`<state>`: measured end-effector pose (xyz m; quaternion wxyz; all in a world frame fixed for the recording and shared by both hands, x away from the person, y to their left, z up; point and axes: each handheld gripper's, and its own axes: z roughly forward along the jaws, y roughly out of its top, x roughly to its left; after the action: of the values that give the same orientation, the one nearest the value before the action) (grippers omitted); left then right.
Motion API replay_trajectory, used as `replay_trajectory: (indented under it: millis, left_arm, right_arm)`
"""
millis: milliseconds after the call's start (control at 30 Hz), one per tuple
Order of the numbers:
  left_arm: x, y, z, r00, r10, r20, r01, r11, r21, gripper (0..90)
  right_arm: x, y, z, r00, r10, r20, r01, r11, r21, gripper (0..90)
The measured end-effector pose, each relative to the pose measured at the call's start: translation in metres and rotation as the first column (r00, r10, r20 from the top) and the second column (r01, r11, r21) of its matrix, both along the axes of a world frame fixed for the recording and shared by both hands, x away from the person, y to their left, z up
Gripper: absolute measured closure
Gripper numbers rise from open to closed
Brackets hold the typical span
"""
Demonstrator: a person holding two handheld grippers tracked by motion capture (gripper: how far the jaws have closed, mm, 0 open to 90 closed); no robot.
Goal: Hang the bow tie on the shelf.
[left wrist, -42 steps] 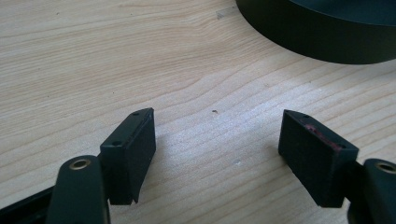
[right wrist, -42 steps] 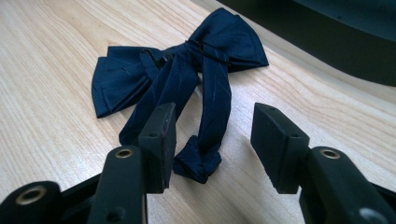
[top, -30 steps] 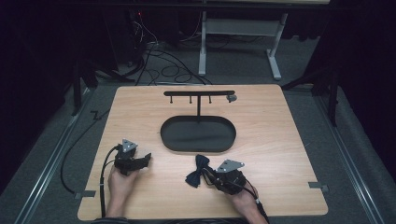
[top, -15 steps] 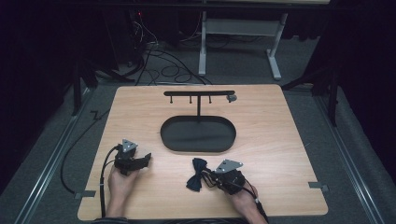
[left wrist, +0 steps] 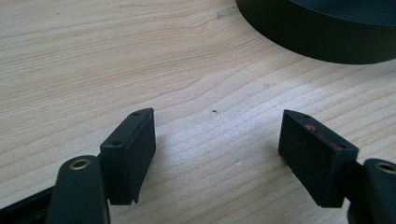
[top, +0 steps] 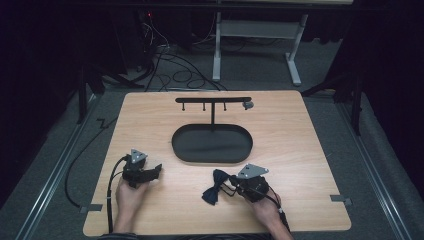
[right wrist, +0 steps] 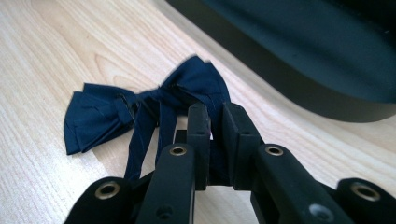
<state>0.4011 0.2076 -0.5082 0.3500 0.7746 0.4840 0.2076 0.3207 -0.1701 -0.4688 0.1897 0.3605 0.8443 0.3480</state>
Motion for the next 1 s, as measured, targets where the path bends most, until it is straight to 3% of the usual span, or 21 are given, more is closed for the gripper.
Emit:
replay_trajectory:
  millis: [667,1000]
  left_arm:
    - [0.000,0.000,0.000,1.0000,0.000,0.000,0.000,1.0000,-0.001,27.9]
    - [0.000,0.000,0.000,1.0000,0.000,0.000,0.000,1.0000,-0.001,27.9]
  right_arm:
    - [0.012,-0.018,0.047,0.9951,-0.019,0.097,0.017,0.9996,0.020,83.2]
    - [0.020,-0.022,0.060,0.9942,-0.025,0.104,0.024,0.9996,0.018,83.1]
